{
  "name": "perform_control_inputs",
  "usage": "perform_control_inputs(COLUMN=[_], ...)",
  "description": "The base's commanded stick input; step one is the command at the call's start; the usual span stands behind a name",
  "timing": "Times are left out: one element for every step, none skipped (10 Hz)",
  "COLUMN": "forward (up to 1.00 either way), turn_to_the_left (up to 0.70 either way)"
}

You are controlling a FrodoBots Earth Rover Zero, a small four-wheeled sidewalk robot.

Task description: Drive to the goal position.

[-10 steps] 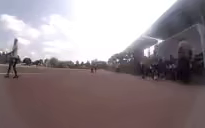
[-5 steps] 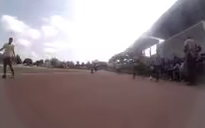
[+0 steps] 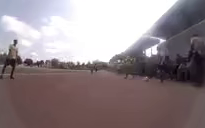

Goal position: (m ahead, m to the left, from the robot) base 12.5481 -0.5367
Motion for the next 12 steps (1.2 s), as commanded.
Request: perform_control_inputs(forward=[0.70,0.70,0.70,0.70,0.70,0.70,0.70,0.70,0.70,0.70,0.70,0.70], turn_to_the_left=[0.00,0.00,0.00,0.00,0.00,0.00,0.00,0.00,0.00,0.00,0.00,0.00])
